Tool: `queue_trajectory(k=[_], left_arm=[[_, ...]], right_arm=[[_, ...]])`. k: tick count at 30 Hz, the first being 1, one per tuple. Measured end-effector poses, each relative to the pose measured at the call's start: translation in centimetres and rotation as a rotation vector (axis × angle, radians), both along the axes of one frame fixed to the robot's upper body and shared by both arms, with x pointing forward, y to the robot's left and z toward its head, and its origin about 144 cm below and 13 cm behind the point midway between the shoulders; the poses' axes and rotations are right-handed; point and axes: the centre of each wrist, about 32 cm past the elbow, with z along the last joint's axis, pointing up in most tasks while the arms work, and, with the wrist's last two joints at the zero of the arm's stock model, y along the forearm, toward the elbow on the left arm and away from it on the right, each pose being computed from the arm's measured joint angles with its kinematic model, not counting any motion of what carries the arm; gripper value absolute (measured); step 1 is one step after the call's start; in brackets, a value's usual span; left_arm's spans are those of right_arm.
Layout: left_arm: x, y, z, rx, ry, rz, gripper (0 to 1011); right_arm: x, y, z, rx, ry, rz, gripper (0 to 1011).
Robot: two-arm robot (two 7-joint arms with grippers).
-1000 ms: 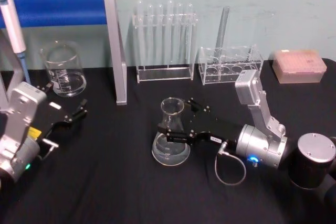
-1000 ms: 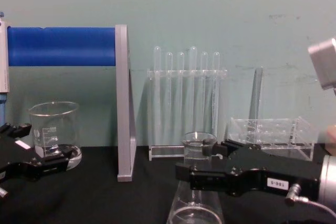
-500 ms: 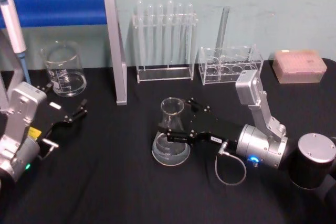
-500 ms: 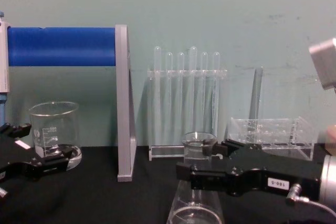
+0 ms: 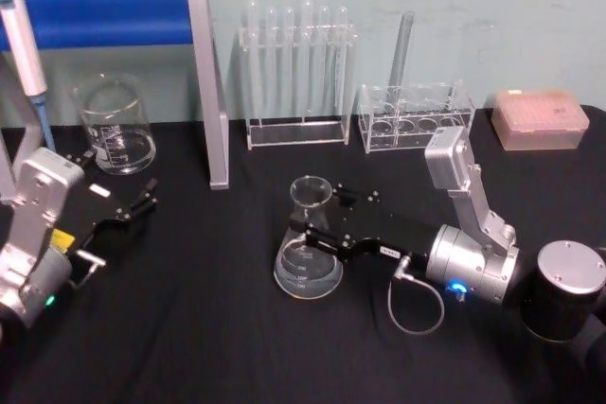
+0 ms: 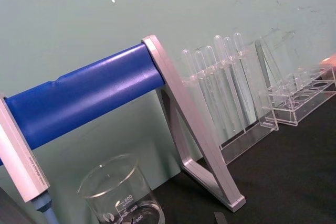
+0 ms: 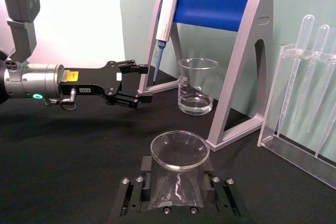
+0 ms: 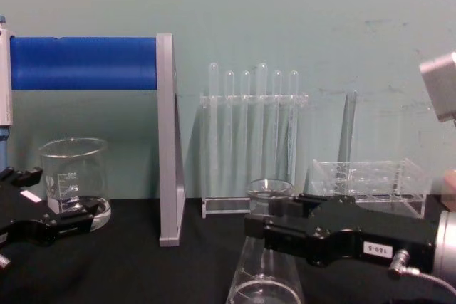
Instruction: Grasp the erlenmeyer flask with one hand, shake it three times, then place it back.
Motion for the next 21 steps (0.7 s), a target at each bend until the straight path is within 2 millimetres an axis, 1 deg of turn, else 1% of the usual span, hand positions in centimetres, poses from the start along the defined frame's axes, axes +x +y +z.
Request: queue_trajectory(k=[5, 21], left_arm=[[0.0, 0.0, 0.0, 0.0, 0.0, 0.0, 1001], [0.0, 0.0, 0.0, 0.0, 0.0, 0.0, 1001]], right_arm=[[0.0, 0.0, 0.0, 0.0, 0.0, 0.0, 458], [0.0, -0.01, -0.01, 0.0, 0.002, -0.001, 452]])
